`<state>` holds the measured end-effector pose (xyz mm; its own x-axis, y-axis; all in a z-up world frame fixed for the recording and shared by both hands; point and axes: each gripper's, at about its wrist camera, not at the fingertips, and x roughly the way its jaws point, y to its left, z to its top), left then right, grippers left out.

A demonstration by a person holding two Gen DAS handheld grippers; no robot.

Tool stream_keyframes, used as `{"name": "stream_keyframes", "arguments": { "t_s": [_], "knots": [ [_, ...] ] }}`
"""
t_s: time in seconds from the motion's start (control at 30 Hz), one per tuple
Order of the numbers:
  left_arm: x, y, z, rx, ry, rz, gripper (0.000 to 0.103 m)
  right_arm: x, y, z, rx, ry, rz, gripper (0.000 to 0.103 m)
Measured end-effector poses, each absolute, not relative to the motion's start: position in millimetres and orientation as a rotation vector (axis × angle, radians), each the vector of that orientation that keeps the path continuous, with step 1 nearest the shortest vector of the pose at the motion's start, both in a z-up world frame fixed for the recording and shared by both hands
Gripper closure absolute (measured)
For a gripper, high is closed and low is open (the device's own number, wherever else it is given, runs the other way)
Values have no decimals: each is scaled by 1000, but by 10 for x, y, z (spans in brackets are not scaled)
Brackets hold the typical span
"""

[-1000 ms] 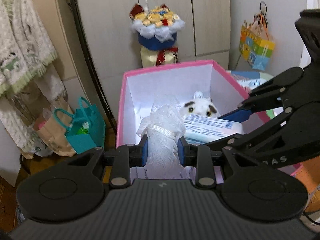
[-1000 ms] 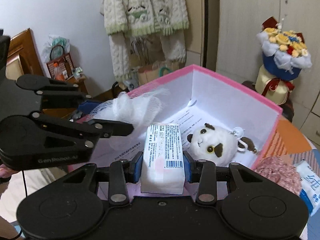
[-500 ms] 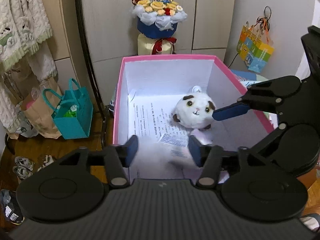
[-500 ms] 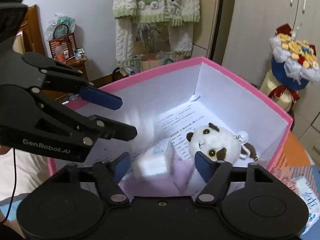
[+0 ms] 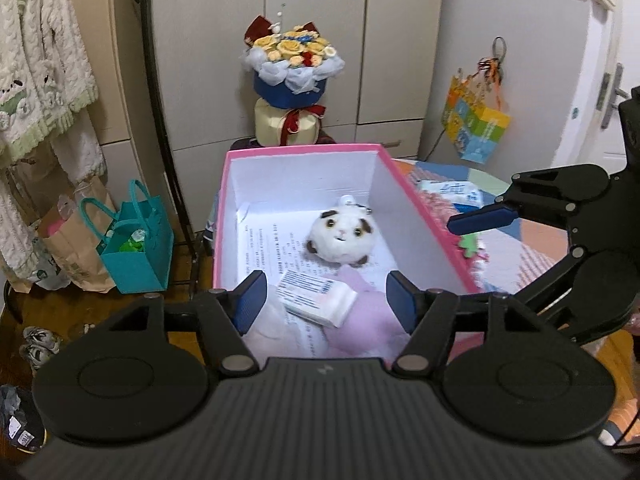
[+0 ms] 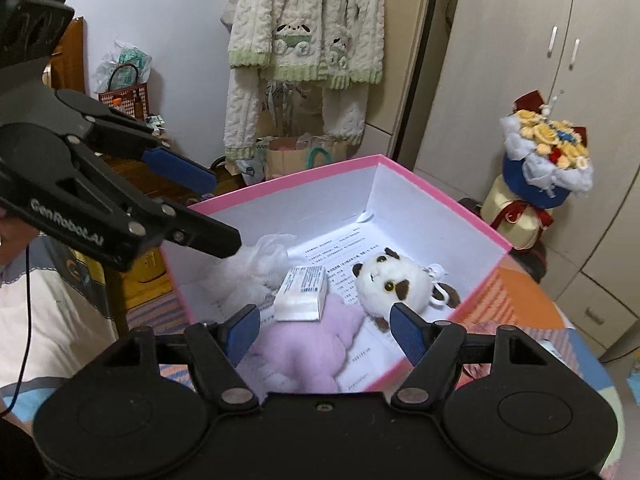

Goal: Organize soft objects
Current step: 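Move the left tool to the toothpaste tube while the right tool moves to the pink strawberry plush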

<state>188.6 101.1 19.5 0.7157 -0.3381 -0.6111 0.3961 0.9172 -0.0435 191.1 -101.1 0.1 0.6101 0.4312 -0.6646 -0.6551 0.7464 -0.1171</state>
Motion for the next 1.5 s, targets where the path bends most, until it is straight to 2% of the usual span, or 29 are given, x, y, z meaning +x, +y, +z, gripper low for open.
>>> {"name": "stream_keyframes", "arguments": {
  "t_s": [0.43,0.87,1.5],
  "knots": [
    [1254,746,455,95,675,-553,37,1221,-1319,304,-410,584,574,24],
    [851,33,308,187,680,-718,37,796,-2160,295,-285,531,478,21],
    [1217,-839,-289,216,675,-670,41,1191,-2838,-157,-97,595,519,21]
  ]
}}
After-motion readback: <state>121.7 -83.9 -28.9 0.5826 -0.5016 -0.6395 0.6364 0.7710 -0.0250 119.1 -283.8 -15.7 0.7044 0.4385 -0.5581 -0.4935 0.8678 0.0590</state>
